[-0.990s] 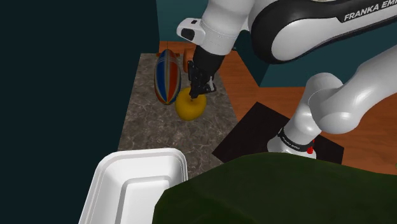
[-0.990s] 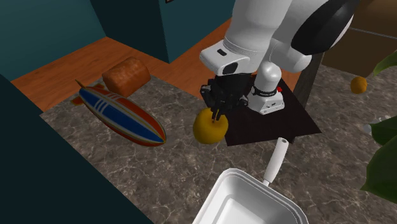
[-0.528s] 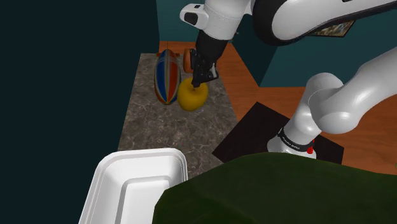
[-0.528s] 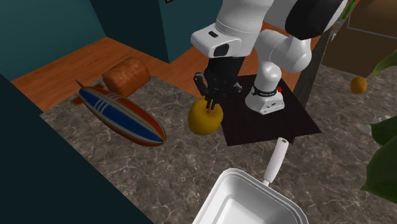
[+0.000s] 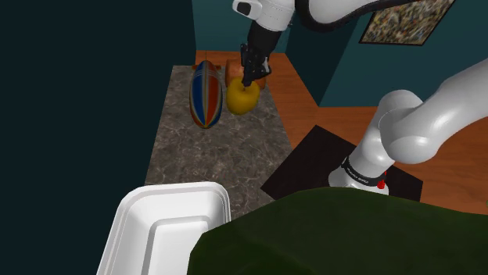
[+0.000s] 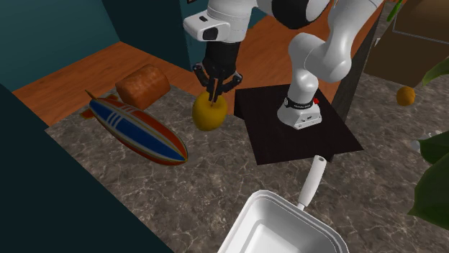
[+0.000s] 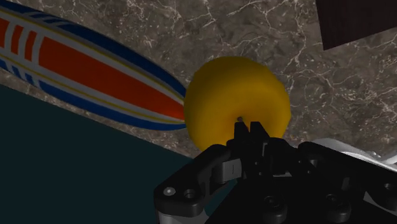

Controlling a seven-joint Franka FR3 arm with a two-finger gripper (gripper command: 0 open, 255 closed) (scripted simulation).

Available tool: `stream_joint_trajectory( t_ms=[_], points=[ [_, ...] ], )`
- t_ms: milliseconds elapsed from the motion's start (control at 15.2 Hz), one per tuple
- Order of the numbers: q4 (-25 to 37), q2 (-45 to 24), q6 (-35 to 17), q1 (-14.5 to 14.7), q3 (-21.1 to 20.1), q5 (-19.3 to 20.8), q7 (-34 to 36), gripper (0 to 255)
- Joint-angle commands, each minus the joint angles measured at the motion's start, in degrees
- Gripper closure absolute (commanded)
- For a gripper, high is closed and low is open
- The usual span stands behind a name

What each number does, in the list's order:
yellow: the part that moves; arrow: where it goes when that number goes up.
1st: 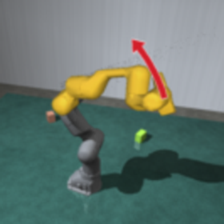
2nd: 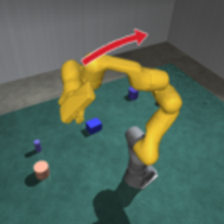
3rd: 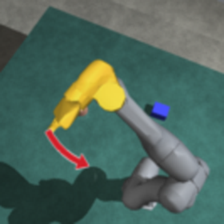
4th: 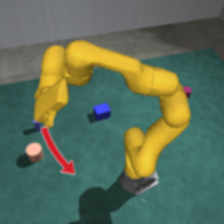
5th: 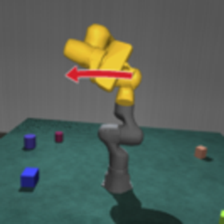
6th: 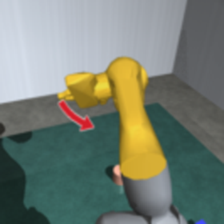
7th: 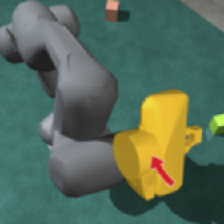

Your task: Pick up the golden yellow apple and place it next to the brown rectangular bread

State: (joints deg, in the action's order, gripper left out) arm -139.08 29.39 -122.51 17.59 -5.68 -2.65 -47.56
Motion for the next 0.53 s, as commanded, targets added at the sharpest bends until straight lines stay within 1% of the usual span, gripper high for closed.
stream_joint_trajectory(
  t_ms=[0, 462],
  points=[
    [0.9, -1.1, -0.2, -1.0, 2.1, 0.6, -2.8, 255],
    [5.1, -6.1, -0.7, -4.3, 9.8, 1.8, -12.8, 255]
  ],
)
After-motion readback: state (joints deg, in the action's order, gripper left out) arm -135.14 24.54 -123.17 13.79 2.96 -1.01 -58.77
